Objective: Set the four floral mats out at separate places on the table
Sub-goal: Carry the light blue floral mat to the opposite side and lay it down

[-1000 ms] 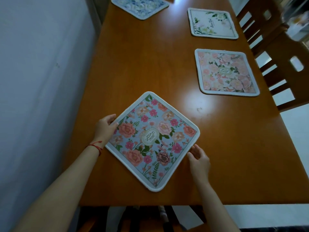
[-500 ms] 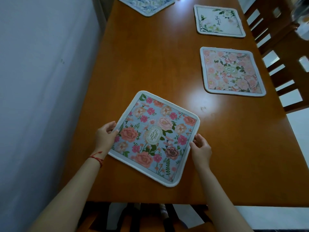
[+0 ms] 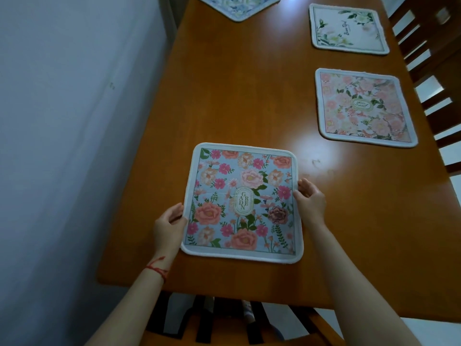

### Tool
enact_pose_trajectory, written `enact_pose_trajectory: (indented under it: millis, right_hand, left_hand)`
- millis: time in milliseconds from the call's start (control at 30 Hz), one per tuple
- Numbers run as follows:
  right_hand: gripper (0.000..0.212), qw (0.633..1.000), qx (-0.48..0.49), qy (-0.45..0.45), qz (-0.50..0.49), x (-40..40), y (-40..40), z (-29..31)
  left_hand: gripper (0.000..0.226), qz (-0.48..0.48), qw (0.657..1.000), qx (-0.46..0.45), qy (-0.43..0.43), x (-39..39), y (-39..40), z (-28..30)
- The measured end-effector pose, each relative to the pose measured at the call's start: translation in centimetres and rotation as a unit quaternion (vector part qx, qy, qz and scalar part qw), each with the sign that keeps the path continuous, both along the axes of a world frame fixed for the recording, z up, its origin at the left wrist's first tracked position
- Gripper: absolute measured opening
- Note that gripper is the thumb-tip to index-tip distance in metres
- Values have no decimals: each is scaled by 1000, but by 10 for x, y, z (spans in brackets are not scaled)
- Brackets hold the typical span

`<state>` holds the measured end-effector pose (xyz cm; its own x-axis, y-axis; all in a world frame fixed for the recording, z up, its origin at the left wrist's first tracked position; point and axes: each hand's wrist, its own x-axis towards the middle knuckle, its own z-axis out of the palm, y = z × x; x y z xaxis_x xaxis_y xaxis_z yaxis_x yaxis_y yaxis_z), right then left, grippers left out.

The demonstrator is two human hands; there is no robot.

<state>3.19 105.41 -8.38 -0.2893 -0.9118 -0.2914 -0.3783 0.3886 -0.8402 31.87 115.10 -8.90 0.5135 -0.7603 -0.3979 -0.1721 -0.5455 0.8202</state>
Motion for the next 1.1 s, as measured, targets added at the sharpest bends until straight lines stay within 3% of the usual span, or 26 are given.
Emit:
enact_pose_trajectory:
  millis: [1100]
  right_hand:
    - [49, 1000, 2, -9, -11, 13, 46, -15]
  left_hand:
    - [40, 9, 1000, -6, 10, 12, -8, 1]
